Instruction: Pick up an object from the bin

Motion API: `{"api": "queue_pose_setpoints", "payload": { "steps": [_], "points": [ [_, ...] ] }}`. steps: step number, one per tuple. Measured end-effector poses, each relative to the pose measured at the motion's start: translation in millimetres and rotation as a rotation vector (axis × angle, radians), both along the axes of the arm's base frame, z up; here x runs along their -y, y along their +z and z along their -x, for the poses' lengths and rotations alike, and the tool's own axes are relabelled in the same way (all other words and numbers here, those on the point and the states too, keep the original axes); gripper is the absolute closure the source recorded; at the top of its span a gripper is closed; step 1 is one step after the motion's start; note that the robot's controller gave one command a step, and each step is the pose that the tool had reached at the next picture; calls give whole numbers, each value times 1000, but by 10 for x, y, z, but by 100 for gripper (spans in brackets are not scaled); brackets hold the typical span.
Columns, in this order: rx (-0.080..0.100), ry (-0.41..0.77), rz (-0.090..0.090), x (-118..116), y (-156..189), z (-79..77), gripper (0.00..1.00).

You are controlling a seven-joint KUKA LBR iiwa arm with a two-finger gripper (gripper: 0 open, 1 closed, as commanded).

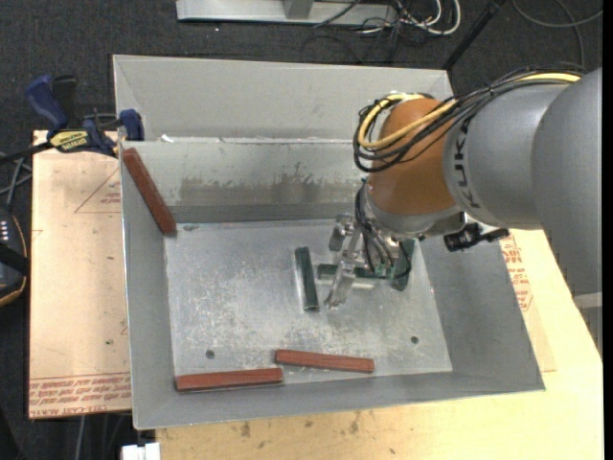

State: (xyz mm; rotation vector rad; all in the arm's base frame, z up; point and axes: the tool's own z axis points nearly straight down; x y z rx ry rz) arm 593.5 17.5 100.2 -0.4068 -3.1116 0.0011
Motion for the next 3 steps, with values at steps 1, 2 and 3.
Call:
{"api": "queue_pose_setpoints", "payload": {
  "steps": [1,2,3],
  "points": [
    [7,298,-1,39,101,-24,0],
    [5,-28,-1,49,-140,-15,0],
    [8,93,-3,166,-279,-41,100]
  ]
}}
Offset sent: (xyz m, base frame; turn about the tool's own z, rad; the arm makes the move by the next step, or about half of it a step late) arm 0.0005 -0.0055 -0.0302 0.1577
